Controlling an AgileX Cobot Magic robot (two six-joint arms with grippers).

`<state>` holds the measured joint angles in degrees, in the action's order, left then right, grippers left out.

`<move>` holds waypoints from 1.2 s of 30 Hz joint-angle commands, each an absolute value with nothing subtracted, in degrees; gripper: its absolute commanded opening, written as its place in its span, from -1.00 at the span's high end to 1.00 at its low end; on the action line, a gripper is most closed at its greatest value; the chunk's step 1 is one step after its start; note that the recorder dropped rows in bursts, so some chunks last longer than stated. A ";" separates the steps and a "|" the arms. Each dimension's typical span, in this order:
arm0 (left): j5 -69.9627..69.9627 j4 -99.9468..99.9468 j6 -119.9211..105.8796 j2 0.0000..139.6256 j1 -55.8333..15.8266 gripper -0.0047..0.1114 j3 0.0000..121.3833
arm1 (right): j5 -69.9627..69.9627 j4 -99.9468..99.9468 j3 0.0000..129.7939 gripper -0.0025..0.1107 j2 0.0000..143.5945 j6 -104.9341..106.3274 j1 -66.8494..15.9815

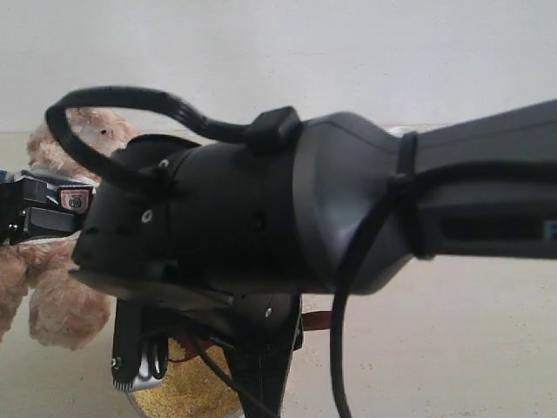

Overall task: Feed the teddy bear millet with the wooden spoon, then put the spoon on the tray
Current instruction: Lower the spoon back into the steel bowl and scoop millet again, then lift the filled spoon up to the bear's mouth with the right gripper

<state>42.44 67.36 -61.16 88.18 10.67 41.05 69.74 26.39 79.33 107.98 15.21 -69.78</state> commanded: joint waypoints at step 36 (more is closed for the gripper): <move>60.32 71.11 -61.30 88.02 10.81 0.83 37.63 | 69.96 -6.25 80.45 0.96 91.92 17.08 -50.17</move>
